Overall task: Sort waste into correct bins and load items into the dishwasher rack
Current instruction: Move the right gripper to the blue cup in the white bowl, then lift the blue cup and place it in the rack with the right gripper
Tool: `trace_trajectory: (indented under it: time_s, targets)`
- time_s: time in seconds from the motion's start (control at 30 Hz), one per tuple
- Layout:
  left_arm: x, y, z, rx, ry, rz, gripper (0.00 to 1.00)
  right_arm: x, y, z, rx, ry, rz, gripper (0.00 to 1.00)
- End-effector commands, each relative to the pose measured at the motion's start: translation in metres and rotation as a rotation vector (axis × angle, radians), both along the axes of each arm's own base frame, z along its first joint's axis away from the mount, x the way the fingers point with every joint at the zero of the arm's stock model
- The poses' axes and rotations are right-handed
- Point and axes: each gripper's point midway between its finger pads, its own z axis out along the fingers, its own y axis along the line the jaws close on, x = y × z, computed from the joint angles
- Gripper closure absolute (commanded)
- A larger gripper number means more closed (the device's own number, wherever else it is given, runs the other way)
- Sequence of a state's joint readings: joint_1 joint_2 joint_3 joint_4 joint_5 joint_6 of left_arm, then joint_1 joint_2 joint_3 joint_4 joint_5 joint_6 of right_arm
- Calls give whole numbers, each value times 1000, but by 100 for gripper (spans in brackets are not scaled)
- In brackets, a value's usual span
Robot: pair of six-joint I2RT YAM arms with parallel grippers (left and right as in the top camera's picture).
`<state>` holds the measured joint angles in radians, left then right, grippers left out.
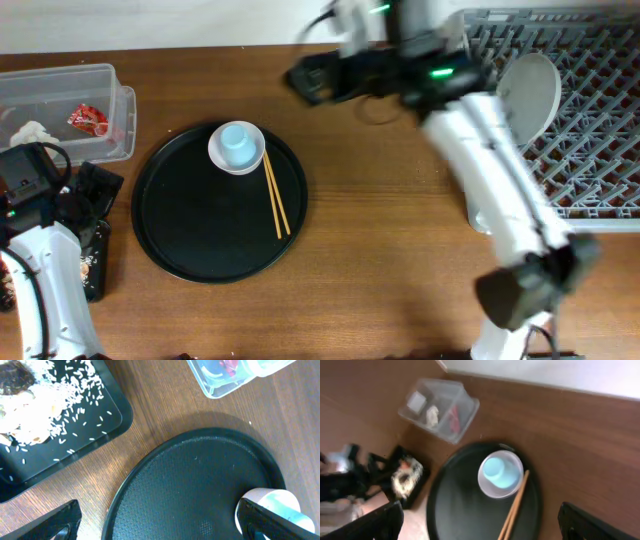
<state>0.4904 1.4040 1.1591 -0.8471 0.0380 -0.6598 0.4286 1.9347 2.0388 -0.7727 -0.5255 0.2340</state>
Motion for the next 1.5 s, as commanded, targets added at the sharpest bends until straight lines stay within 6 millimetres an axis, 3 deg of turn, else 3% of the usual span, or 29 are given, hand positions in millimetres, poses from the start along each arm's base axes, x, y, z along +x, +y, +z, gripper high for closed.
trace_trajectory:
  time_s: [0.0,0.13,0.23,0.3,0.4,0.5,0.63,0.8,0.9,1.0,1.1,1.17,1.2,1.3,1.33,1.37,1.47]
  targets:
    - [-1,1,7,5,-19,12,1,12,69,-79,-167,-34,-38,2]
    - [-1,1,7,5,-19,12,1,14,130,-173,-294,-79,-49,2]
    - [-1,1,7,5,-19,12,1,9,146,-206,-314,-67,-24,2]
    - [-1,1,7,5,-19,12,1,18,140,-220,-357,-83,-70,2]
    - [-1,1,6,5,-19,12,1,29,128,-222,-406,-117,-140,2]
    - [-1,1,7,5,-19,12,1,34,133,-221,-384,-138,-145,2]
    - [-1,1,7,5,-20,12,1,33,140,-238,-387,-136,-136,1]
    - [-1,1,7,5,-19,12,1,29,151,-234,-366,-157,-124,1]
    - [-1,1,6,5,-19,12,1,28,152,-235,-367,-155,-123,20]
    - [-1,1,7,5,-19,12,1,28,151,-236,-369,-153,-123,32]
    - [-1,1,6,5,-19,12,1,28,151,-236,-368,-147,-126,34]
    - [-1,1,7,5,-19,12,1,29,151,-228,-362,-152,-130,43]
    - [-1,1,7,5,-19,12,1,32,151,-213,-349,-162,-136,46]
    - [-1,1,7,5,-19,12,1,48,138,-143,-286,-216,-183,46]
    - [-1,1,7,5,-19,12,1,56,127,-117,-271,-229,-207,46]
    - [-1,1,7,5,-19,12,1,67,104,-84,-259,-240,-249,46]
    - [-1,1,6,5,-19,12,1,92,28,-27,-264,-235,-370,47]
